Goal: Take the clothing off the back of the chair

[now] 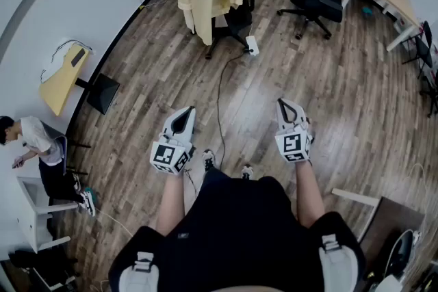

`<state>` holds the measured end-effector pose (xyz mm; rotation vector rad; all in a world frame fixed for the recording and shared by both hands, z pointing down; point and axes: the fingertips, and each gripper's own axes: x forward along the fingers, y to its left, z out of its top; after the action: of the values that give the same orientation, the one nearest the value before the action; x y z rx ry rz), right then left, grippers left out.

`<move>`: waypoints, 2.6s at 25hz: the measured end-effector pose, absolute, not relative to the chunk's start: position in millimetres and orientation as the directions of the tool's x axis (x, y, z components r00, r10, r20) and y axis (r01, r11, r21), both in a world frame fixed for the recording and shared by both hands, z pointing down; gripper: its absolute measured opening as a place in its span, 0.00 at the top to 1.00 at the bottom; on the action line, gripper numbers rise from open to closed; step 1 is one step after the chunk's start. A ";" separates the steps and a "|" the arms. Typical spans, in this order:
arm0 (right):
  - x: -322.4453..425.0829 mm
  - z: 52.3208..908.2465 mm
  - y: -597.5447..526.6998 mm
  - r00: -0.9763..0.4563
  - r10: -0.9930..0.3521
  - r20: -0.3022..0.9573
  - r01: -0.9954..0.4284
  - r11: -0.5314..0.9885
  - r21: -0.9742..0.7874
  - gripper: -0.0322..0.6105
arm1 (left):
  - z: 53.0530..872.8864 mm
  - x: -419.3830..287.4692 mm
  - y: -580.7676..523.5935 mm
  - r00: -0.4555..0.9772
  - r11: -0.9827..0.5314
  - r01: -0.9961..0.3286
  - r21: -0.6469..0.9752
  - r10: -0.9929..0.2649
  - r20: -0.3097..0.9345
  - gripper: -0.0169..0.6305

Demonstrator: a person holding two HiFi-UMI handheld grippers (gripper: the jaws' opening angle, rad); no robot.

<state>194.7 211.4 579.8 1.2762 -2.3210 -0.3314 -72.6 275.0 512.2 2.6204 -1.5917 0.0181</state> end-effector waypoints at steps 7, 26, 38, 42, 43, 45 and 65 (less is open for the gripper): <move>220.8 576.6 221.2 -0.438 -0.858 0.269 -0.756 0.513 0.407 0.96 | 500.3 -57.8 287.7 0.438 -0.438 -0.899 0.027 -0.898 0.046 0.97; 219.8 570.9 220.5 -0.477 -0.849 0.228 -0.749 0.528 0.400 0.96 | 507.2 -74.0 301.6 0.359 -0.358 -0.933 0.021 -0.932 0.054 0.97; 194.7 573.8 168.5 -0.480 -0.836 0.266 -0.731 0.549 0.406 0.96 | 504.3 -104.5 244.1 0.346 -0.345 -0.938 0.024 -0.938 0.037 0.97; 186.5 576.0 140.4 -0.470 -0.839 0.273 -0.730 0.544 0.414 0.96 | 508.8 -112.9 213.7 0.355 -0.354 -0.935 0.038 -0.934 0.043 0.97; 184.1 576.4 133.1 -0.469 -0.840 0.272 -0.731 0.542 0.415 0.96 | 509.9 -115.2 205.6 0.360 -0.358 -0.933 0.038 -0.932 0.043 0.97; 179.4 573.2 117.2 -0.468 -0.845 0.259 -0.728 0.535 0.430 0.96 | 511.0 -120.2 188.3 0.368 -0.366 -0.930 0.038 -0.929 0.043 0.97; 111.0 563.7 -14.7 -0.402 -0.873 0.276 -0.729 0.488 0.480 0.96 | 516.1 -178.7 21.3 0.467 -0.464 -0.884 0.060 -0.883 0.044 0.97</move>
<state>111.0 -14.7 563.7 1.3208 -2.2446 -0.3887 -178.7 21.3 516.1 2.6265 -1.5850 0.0107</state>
